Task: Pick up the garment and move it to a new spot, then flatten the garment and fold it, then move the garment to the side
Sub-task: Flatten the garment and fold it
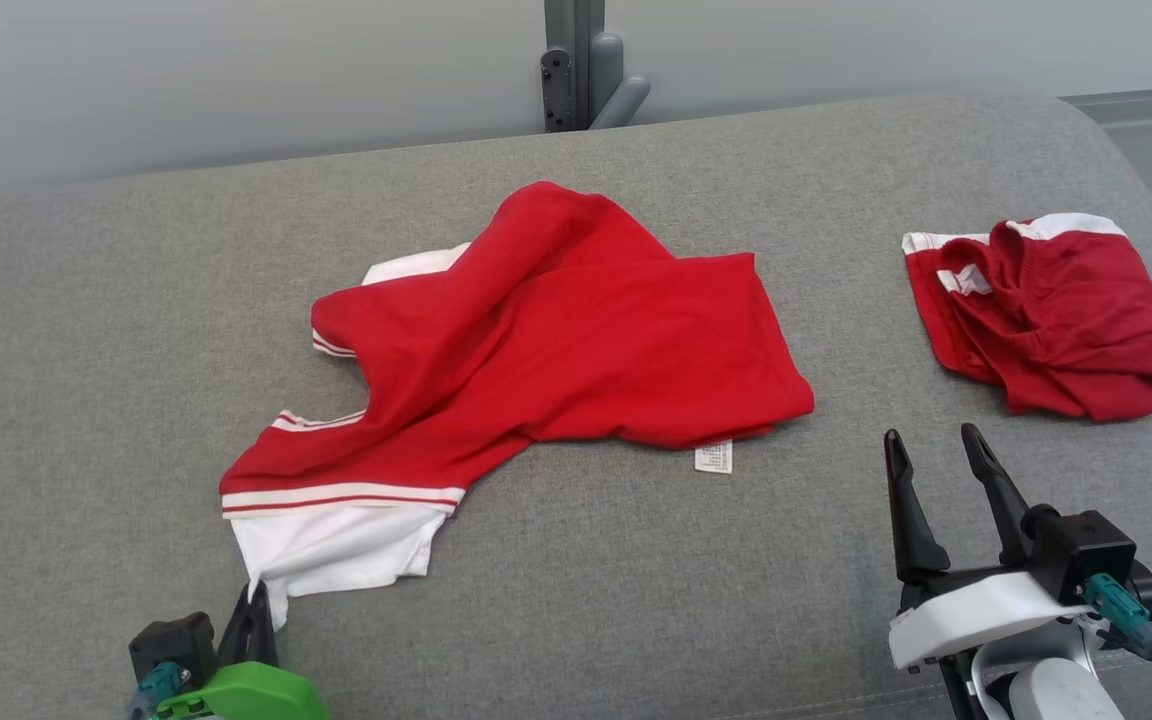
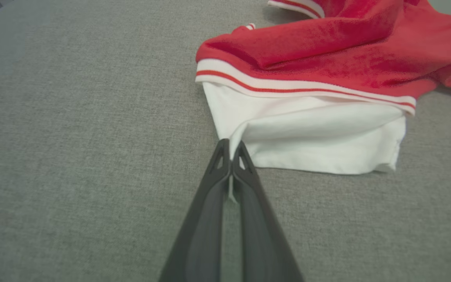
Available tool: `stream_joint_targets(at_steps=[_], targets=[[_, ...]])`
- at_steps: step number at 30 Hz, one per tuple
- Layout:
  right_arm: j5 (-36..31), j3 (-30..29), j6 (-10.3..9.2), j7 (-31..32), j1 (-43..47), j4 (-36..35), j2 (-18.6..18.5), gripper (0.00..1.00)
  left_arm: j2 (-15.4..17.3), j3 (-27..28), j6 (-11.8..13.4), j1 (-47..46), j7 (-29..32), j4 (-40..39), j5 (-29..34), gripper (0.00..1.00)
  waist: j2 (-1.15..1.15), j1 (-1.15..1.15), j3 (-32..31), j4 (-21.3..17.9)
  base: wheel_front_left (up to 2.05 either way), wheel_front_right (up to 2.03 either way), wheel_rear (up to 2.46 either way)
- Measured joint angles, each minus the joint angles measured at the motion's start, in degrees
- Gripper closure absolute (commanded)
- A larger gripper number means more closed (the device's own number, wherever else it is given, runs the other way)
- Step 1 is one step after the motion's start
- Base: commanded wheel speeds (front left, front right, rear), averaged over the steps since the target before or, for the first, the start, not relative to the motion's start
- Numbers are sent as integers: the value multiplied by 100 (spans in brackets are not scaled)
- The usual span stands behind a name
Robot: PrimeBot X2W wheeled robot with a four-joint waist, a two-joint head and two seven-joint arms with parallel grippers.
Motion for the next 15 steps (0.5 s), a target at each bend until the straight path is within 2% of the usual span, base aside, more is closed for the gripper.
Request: stream_joint_targets(at_steps=[1, 2, 9, 15], targets=[[-7, -13, 0, 0, -1, 23, 0, 0, 22, 27, 32, 0, -26, 2, 0, 19, 0, 0, 8, -5, 0, 0, 0], [-22, -26, 0, 0, -1, 46, 0, 0, 38, 58, 67, -1, -62, -4, -1, 0, 0, 0, 15, -7, 0, 0, 0], [-165, -91, 0, 0, -138, 385, 1, 0, 4, 134, 127, -98, -254, -382, 1, 0, 0, 0, 54, 115, 0, 0, 0], [-244, -122, 0, 146, -633, 1002, 1, 0, -147, 125, 153, -153, -315, -931, 142, 0, 0, 0, 129, 322, 0, 0, 0]])
